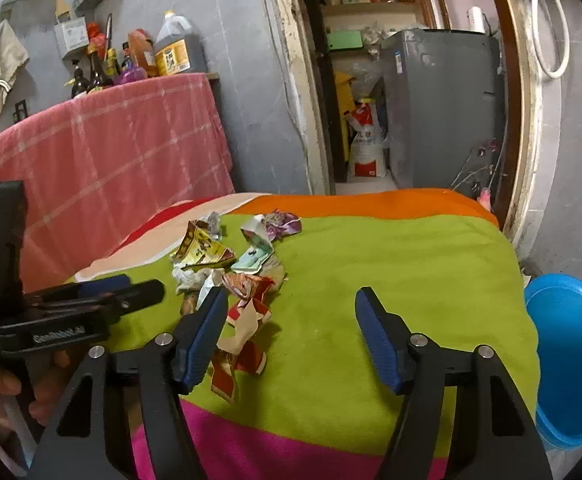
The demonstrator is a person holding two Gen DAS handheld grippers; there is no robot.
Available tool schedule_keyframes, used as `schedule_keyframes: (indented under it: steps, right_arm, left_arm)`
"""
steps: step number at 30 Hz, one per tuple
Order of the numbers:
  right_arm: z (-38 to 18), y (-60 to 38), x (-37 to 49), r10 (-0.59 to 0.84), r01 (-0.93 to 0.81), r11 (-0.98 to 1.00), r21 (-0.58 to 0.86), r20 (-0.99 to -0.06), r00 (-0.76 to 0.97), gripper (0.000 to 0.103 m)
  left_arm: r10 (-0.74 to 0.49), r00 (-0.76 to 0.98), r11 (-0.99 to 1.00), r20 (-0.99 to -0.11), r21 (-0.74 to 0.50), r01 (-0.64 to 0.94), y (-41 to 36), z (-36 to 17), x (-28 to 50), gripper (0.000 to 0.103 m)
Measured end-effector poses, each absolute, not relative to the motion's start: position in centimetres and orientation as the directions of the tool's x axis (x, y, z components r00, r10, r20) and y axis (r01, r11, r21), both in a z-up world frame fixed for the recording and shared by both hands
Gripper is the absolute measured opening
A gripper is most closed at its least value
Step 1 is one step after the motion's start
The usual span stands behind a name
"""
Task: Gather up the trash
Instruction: 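Grasp a small brown scrap with the left gripper while the right gripper grasps a red-white wrapper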
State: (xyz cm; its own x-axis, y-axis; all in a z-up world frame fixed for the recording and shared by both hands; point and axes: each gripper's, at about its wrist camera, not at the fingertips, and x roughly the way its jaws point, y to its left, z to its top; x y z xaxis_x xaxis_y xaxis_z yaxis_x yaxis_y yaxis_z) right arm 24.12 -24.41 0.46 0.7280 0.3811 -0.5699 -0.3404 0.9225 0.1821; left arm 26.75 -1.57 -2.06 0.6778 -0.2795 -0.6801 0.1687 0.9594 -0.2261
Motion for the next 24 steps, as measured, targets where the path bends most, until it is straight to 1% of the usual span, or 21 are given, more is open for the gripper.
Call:
schedule_keyframes:
  steps: [1, 3, 4, 6, 10, 14, 16, 19, 21, 24]
  right_arm:
    - [0.4, -24.4, 24.1, 0.387, -0.346, 0.92, 0.186, -0.575, 0.721, 0.059]
    - [0.2, -24.3, 24.3, 0.396, -0.354, 0.915, 0.191, -0.587, 0.706, 0.056]
    - [0.1, -24.2, 24.4, 0.399, -0.357, 0.914, 0.194, -0.594, 0.698, 0.054]
    - [-0.1, -24.1, 24.6, 0.406, -0.364, 0.91, 0.199, -0.604, 0.686, 0.05]
    - [-0.4, -23.9, 24.7, 0.423, -0.383, 0.901, 0.205, -0.613, 0.667, 0.044]
    - [-0.6, -23.5, 25.0, 0.431, -0.395, 0.895, 0.206, -0.627, 0.649, 0.043]
    - [-0.7, -23.6, 25.0, 0.432, -0.396, 0.895, 0.208, -0.629, 0.646, 0.043]
    - [-0.8, -23.5, 25.1, 0.433, -0.396, 0.894, 0.21, -0.635, 0.64, 0.043]
    - [-0.8, -23.3, 25.2, 0.433, -0.4, 0.893, 0.208, -0.64, 0.634, 0.043]
    - [-0.9, -23.0, 25.2, 0.434, -0.411, 0.89, 0.199, -0.648, 0.626, 0.042]
  left_arm:
    - [-0.287, 0.668, 0.957, -0.686, -0.227, 0.178, -1.8, -2.2, 26.9, 0.054]
    - [-0.293, 0.652, 0.956, -0.699, -0.219, 0.195, -2.2, -2.6, 27.1, 0.047]
    - [-0.296, 0.644, 0.955, -0.705, -0.216, 0.203, -2.4, -2.7, 27.1, 0.046]
    - [-0.303, 0.631, 0.953, -0.714, -0.217, 0.213, -2.6, -3.0, 27.3, 0.04]
    - [-0.316, 0.619, 0.948, -0.719, -0.226, 0.222, -2.7, -3.3, 27.7, 0.036]
    - [-0.336, 0.603, 0.942, -0.724, -0.238, 0.238, -3.2, -3.4, 28.1, 0.034]
    - [-0.333, 0.6, 0.942, -0.727, -0.232, 0.243, -3.5, -3.5, 28.2, 0.032]
    - [-0.321, 0.596, 0.946, -0.736, -0.213, 0.246, -3.9, -3.5, 28.4, 0.024]
    - [-0.322, 0.589, 0.945, -0.741, -0.21, 0.252, -4.1, -3.6, 28.4, 0.016]
    - [-0.319, 0.589, 0.945, -0.743, -0.203, 0.255, -4.2, -3.7, 28.4, 0.014]
